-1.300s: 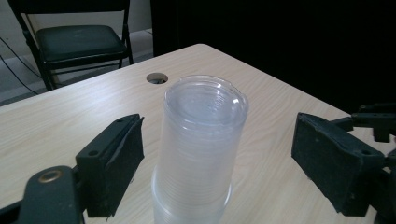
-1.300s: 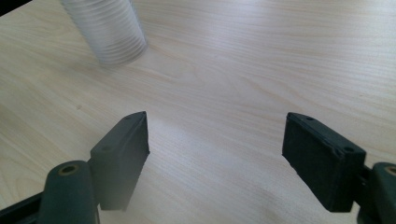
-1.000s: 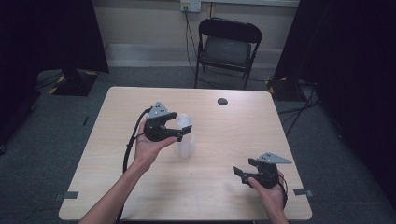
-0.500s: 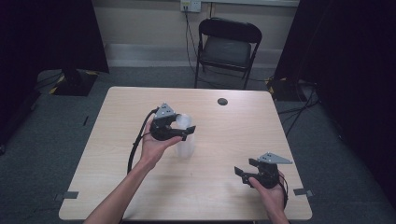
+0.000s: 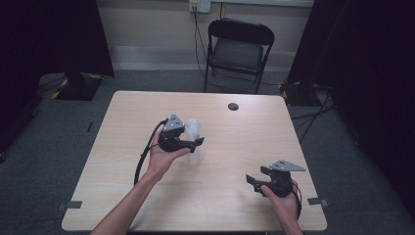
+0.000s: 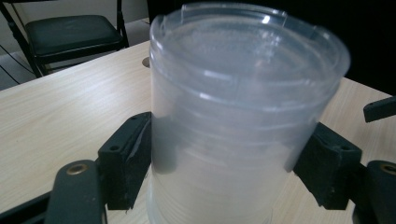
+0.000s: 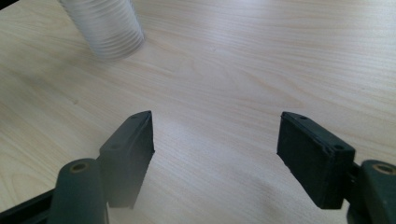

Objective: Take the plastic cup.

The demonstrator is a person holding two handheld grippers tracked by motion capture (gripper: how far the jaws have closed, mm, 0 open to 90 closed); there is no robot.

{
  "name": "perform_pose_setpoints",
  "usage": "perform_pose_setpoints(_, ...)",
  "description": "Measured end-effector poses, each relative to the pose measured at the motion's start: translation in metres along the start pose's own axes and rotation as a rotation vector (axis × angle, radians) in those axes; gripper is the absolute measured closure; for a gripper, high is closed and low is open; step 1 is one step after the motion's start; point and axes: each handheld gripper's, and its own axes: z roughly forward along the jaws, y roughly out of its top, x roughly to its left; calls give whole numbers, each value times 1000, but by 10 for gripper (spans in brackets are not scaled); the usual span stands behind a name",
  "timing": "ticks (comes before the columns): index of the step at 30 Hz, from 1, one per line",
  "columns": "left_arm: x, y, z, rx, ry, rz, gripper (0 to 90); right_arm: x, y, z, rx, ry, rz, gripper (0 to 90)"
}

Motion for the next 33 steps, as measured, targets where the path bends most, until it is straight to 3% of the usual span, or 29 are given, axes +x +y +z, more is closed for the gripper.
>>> perform_pose_setpoints(3, 0, -1, 1, 15, 8, 10, 234, -1, 0, 0, 0, -1, -1, 273)
perform_pose_setpoints(5, 1, -1, 4, -2, -6, -26, 245, -1, 0, 1, -1, -1, 3, 273)
perform_pose_setpoints(8, -3, -2, 6, 6, 12, -1, 259, -1, 0, 1, -3, -1, 0, 273)
perform_pose_setpoints(16, -3, -1, 4, 0, 13, -6, 323, -2, 0, 2, 4, -3, 5, 273)
perform_pose_setpoints(33, -4, 3, -1, -10, 31, -5, 309, -1, 0, 3, 7, -4, 7, 273)
